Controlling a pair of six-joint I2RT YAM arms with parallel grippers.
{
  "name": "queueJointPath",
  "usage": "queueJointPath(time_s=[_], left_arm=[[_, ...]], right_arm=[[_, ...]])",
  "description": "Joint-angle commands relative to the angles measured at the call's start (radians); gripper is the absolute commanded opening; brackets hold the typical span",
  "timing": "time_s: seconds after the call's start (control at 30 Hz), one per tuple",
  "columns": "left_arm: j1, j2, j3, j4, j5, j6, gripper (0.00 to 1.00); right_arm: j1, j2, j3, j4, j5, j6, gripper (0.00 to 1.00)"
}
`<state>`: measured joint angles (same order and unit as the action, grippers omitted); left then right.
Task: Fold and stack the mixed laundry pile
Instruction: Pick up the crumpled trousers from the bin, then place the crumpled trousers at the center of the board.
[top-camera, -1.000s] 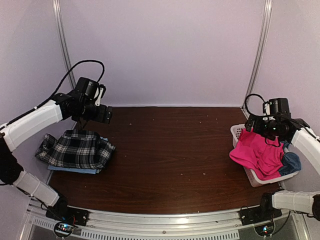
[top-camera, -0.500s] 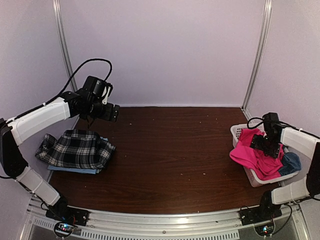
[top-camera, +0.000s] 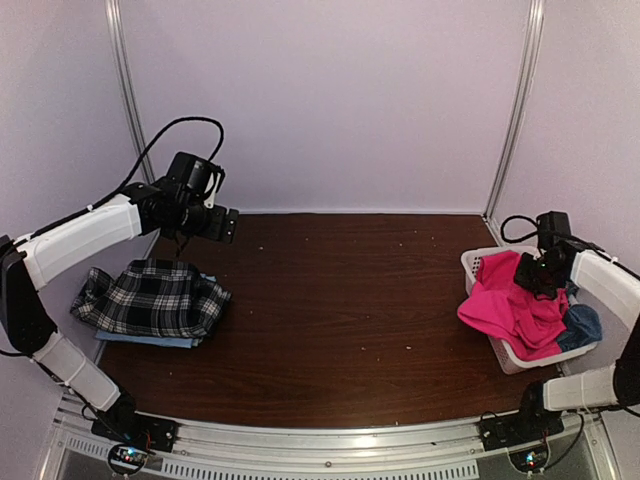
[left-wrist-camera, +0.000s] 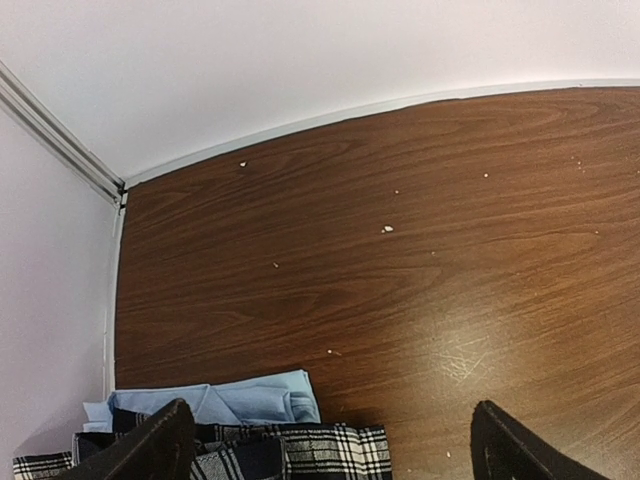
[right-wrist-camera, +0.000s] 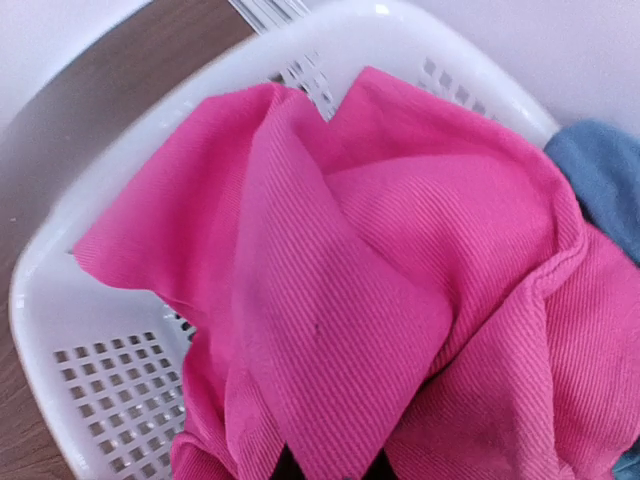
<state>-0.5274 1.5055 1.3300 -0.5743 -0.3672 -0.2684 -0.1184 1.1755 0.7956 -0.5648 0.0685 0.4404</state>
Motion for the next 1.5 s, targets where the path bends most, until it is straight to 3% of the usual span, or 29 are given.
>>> queueJointPath(time_s=[0.0,0.2,0.4,0.6,0.8,0.87,0.93,1.07,1.33,1.47], left_arm=[[0.0,-0.001,0.023,0.052,-0.023,0.005,0.98],[0.0,-0.003,0.017,0.06,-0.022,0.002,0.98],[0.0,-0.007,0.017,0.064,-0.028,0.006,0.98],[0.001,-0.012,0.02,0.067,-0.037,-0.002,0.98],[0.025,-0.052,0.002,0.057,-0.026,-0.039,0.98],[0.04,-0.074,-0.011,0.059,-0.018,-0.051,0.98],[0.052,-0.097,-0.024,0.06,-0.011,-0.057,0.98],[0.061,-0.126,-0.044,0.059,-0.018,-0.059,0.98],[0.067,-0.146,-0.091,0.077,0.006,-0.08,0.98],[0.067,-0.165,-0.146,0.208,0.182,-0.053,0.98]], right_arm=[[-0.005,-0.116,0.195,-0.055,-0.064,-0.081,0.0],[0.04,-0.106,0.477,-0.09,-0.219,-0.104,0.0],[0.241,0.012,0.777,-0.029,-0.258,-0.102,0.0],[0.53,0.31,1.147,0.035,-0.256,-0.141,0.0],[0.744,0.695,1.715,0.003,-0.313,-0.164,0.0],[0.786,0.769,1.834,0.054,-0.359,-0.149,0.0],[0.812,0.767,1.812,0.2,-0.405,-0.128,0.0],[0.803,0.687,1.612,0.389,-0.395,-0.126,0.0],[0.584,0.584,1.176,0.618,-0.487,0.052,0.0],[0.548,0.636,1.216,0.645,-0.585,0.121,0.0]])
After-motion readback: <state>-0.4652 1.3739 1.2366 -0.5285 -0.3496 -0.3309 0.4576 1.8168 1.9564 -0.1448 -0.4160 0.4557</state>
